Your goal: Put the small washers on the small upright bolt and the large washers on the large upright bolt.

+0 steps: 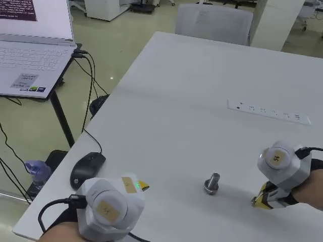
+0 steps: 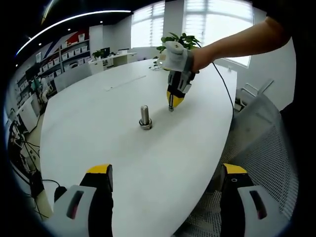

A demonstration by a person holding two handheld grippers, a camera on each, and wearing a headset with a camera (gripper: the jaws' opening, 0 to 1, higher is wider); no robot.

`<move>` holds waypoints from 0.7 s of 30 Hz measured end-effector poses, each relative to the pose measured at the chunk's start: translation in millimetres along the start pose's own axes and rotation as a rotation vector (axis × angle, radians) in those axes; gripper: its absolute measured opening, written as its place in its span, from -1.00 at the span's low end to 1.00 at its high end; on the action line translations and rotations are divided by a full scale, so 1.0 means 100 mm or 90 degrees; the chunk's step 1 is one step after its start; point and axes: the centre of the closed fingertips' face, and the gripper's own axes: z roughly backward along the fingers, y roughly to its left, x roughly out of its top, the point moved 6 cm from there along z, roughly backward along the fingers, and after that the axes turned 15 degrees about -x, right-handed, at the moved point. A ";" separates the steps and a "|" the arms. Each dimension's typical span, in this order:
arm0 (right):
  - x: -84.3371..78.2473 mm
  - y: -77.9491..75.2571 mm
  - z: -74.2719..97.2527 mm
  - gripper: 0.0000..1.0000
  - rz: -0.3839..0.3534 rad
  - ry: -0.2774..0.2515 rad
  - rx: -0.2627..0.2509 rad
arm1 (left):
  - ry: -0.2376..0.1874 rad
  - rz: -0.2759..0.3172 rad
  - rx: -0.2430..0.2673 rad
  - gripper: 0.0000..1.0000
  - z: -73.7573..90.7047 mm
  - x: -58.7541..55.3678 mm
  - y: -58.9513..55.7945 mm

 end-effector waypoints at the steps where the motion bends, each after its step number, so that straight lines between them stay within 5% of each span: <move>1: 0.00 -0.01 -0.01 -0.74 0.000 0.001 0.000 | 0.001 0.000 0.000 0.80 0.00 0.00 0.00; 21: 0.01 0.01 -0.01 -0.73 0.022 0.000 -0.013 | 0.008 -0.003 -0.007 0.78 -0.02 0.01 -0.02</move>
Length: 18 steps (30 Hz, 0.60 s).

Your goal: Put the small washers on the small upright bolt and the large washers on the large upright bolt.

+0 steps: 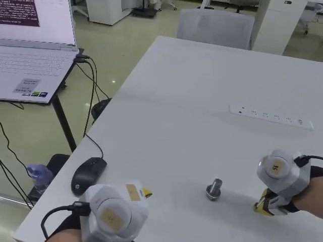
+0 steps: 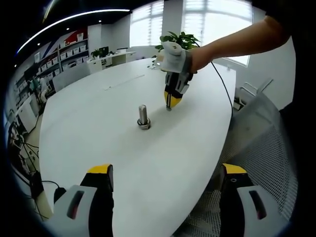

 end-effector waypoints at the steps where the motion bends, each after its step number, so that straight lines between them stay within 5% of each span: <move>1: 0.00 0.00 0.00 -0.73 0.001 0.000 0.000 | 0.001 -0.001 -0.001 0.78 0.00 0.00 -0.01; 18: 0.02 -0.01 0.02 -0.61 -0.010 -0.012 -0.005 | 0.002 0.003 0.000 0.76 0.03 -0.02 -0.05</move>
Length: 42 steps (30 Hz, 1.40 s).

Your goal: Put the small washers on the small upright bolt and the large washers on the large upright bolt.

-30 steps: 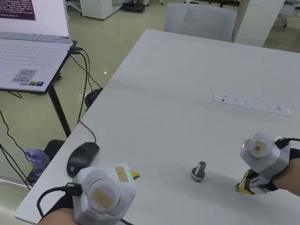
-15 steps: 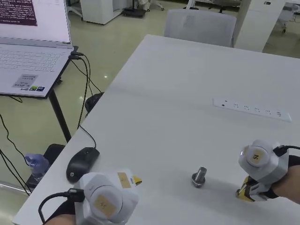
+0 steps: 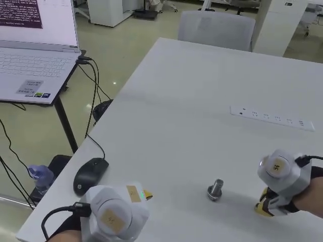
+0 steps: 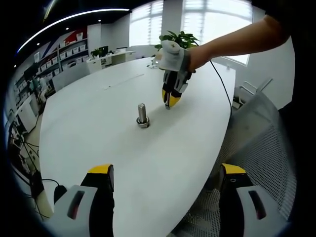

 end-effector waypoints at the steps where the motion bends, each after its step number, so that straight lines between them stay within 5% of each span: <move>1: 0.00 -0.01 0.00 -0.60 -0.001 -0.003 -0.002 | 0.000 0.000 0.001 0.76 0.00 0.00 0.00; 10: 0.02 -0.05 0.17 -0.44 -0.048 -0.052 -0.018 | -0.011 0.000 0.007 0.78 0.02 0.04 0.02; 21: -0.07 -0.01 0.61 -0.33 -0.166 -0.150 -0.049 | -0.035 0.012 0.015 0.78 0.05 0.07 0.06; 29: -0.24 0.22 0.89 -0.20 -0.268 -0.216 -0.036 | -0.056 0.013 0.020 0.80 0.12 0.08 0.04; 38: -0.34 0.48 1.16 -0.02 -0.363 -0.336 -0.028 | -0.078 0.031 0.038 0.81 0.22 0.03 0.04; 42: -0.40 0.59 1.25 0.05 -0.395 -0.357 -0.029 | -0.086 0.037 0.045 0.82 0.26 0.00 0.03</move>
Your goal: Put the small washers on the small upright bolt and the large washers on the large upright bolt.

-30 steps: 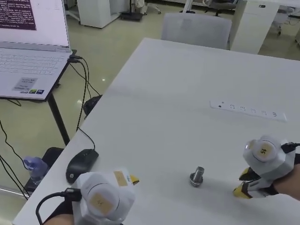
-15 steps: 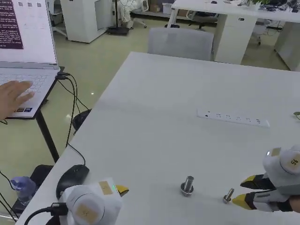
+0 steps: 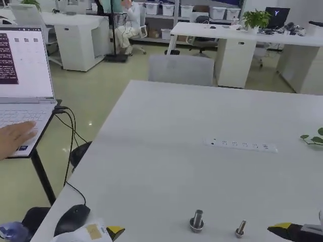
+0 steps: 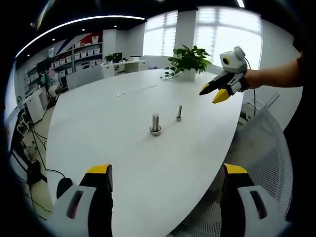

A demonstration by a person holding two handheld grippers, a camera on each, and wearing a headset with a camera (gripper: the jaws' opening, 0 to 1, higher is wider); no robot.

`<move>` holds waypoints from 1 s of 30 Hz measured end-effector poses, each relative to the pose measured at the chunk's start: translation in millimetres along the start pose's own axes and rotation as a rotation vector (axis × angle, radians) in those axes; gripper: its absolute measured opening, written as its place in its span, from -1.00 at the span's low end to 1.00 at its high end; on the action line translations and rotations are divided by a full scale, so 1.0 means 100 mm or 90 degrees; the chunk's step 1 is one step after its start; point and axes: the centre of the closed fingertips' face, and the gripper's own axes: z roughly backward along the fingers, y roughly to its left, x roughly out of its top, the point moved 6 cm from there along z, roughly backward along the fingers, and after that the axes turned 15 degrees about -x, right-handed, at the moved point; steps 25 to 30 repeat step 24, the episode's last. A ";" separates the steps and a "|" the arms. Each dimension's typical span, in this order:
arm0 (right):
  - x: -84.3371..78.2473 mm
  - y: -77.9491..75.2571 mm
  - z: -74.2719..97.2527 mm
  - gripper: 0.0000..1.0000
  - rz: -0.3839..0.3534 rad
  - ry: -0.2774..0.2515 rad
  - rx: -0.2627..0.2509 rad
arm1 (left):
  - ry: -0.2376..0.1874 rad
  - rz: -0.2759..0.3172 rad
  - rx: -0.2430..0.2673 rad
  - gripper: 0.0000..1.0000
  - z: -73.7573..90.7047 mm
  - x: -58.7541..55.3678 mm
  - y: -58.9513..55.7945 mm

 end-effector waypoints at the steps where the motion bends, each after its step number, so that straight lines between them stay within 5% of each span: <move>1: -0.01 0.03 0.03 0.08 -0.007 -0.006 -0.001 | -0.006 -0.002 0.003 0.82 0.02 0.00 -0.01; 18: -0.34 0.19 0.32 0.56 -0.052 -0.059 -0.017 | -0.025 0.023 0.008 0.90 0.15 -0.13 -0.07; 24: -0.47 0.22 0.33 0.77 -0.057 -0.048 -0.017 | -0.024 0.026 0.011 0.91 0.15 -0.16 -0.10; 30: -0.47 0.22 0.33 0.77 -0.057 -0.048 -0.017 | -0.024 0.026 0.011 0.91 0.15 -0.16 -0.10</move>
